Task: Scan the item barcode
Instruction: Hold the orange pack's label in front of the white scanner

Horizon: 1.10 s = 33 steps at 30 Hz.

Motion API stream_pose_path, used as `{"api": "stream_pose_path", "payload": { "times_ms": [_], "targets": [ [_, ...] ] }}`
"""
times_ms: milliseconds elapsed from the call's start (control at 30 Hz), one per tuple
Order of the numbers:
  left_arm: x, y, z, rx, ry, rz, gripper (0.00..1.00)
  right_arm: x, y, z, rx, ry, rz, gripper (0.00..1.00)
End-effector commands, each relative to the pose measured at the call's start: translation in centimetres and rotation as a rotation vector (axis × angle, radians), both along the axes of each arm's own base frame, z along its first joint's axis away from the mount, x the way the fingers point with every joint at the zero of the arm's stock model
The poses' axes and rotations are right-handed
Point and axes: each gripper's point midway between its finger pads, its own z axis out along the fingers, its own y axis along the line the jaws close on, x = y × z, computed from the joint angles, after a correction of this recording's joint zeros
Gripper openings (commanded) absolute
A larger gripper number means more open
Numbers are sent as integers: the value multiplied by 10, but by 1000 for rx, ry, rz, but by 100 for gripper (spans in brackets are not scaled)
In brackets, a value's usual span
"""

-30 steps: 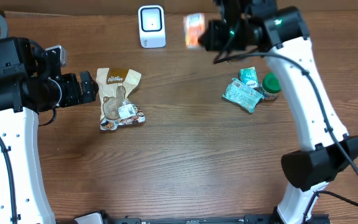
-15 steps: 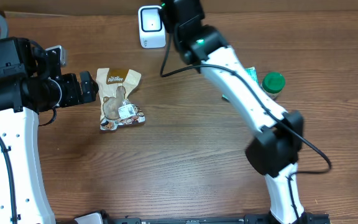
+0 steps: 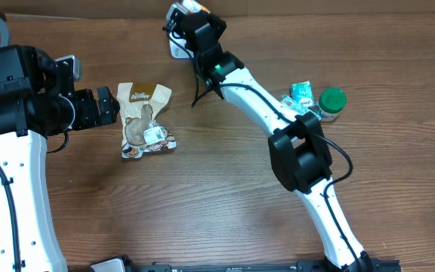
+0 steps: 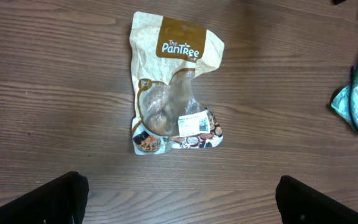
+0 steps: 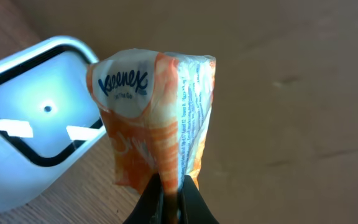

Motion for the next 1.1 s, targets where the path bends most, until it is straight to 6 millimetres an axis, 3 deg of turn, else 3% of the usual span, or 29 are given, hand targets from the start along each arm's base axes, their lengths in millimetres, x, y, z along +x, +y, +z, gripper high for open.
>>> {"api": "stream_pose_path", "payload": {
  "times_ms": [0, 167, 467, 1067],
  "targets": [
    [1, -3, 2, -9, -7, -4, 100, 6, 6, -12, -52, -18, 33, 4],
    [1, -3, 2, -9, -7, -4, 99, 9, 8, -29, -76, -18, 45, 4],
    [1, -3, 2, -9, -7, -4, 100, 7, 16, -33, -191, -7, 127, 4],
    [1, -3, 2, -9, -7, -4, 100, 3, 27, -39, -128, 20, 174, 4]
  ]
}}
